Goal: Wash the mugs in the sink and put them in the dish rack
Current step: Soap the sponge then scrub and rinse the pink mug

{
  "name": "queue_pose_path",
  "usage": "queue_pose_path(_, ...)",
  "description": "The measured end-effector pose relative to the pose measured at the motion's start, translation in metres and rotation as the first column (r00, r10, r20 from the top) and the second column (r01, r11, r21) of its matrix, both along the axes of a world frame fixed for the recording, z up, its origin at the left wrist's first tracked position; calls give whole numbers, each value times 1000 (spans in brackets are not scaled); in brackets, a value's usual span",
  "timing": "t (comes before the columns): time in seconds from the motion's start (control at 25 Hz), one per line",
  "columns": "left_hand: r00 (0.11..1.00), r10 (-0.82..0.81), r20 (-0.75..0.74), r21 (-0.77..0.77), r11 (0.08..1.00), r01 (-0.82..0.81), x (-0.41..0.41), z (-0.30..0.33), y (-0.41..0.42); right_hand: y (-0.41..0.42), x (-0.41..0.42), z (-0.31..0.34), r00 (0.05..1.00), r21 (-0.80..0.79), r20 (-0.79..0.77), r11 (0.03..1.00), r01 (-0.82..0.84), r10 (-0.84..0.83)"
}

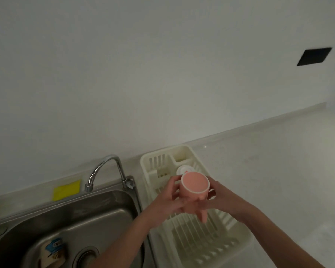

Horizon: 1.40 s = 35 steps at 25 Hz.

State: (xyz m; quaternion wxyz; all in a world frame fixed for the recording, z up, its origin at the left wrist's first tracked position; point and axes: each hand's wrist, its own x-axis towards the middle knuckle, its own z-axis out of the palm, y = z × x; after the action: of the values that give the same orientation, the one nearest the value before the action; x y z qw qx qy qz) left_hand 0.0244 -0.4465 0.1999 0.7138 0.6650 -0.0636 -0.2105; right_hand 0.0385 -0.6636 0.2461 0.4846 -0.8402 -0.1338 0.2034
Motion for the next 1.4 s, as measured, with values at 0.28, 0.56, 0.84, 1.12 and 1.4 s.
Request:
queue_pose_path(0.28,978,210,10,286,936,-204,9,-32,-37,-25,50,-39,979,-67,1,977,-204,205)
queue_pose_path(0.56,922,388,1,567,759,-320,1,-50,-55,-15,66,-56,924,-210,-31,901,-380,382)
queue_pose_path(0.84,959,285,16,692,689,-216,21,-51,-62,-12,76,-74,932,-333,-49,873,-355,360)
queue_pose_path(1.12,982,182,52,651,739,-171,31,-57,-63,-7,77,-70,963,-387,-77,882,-267,258)
queue_pose_path(1.4,997,75,-26,554,831,-48,37,-51,-50,-5,74,-62,976,-431,-16,879,-204,219)
